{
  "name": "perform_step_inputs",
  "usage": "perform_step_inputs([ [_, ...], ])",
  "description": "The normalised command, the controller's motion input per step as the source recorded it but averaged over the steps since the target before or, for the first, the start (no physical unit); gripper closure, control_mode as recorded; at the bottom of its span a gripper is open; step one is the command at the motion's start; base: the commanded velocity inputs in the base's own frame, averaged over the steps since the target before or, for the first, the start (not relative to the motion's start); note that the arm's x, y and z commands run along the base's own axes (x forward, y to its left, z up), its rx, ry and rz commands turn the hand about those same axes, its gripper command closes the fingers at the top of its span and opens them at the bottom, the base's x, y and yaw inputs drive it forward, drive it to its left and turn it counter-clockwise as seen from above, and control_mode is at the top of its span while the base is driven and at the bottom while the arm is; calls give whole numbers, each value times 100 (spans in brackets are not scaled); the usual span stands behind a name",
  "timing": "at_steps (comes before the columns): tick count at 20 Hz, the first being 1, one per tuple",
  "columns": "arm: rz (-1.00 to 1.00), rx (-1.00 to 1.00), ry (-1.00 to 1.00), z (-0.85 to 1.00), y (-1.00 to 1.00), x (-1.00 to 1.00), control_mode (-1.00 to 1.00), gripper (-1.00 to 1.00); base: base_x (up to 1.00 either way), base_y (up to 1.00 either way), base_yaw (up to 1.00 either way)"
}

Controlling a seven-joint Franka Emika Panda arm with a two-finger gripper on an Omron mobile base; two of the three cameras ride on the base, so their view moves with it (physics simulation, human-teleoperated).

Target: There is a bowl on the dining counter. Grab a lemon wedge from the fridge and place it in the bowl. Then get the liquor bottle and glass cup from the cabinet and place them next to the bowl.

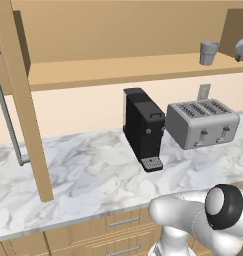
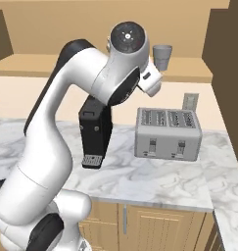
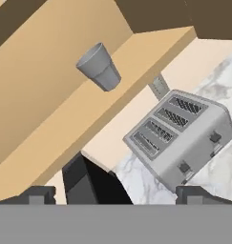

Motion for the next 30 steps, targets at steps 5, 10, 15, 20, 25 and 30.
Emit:
perform_step_inputs([
  [5, -3, 10, 0, 7, -9, 93, -100, -100, 0, 0, 0],
  [10, 0, 10, -4, 4, -31, 54, -100, -100, 0, 0, 0],
  [15, 0, 10, -6, 4, -23, 58, -100, -100, 0, 0, 0],
  [20, 0, 10, -7, 9, -27, 45, -100, -100, 0, 0, 0],
  [25, 0, 9, -2, 2, -24, 41, -100, -100, 0, 0, 0],
  [30, 0, 7, 0, 0, -2, 45, -100, -100, 0, 0, 0],
])
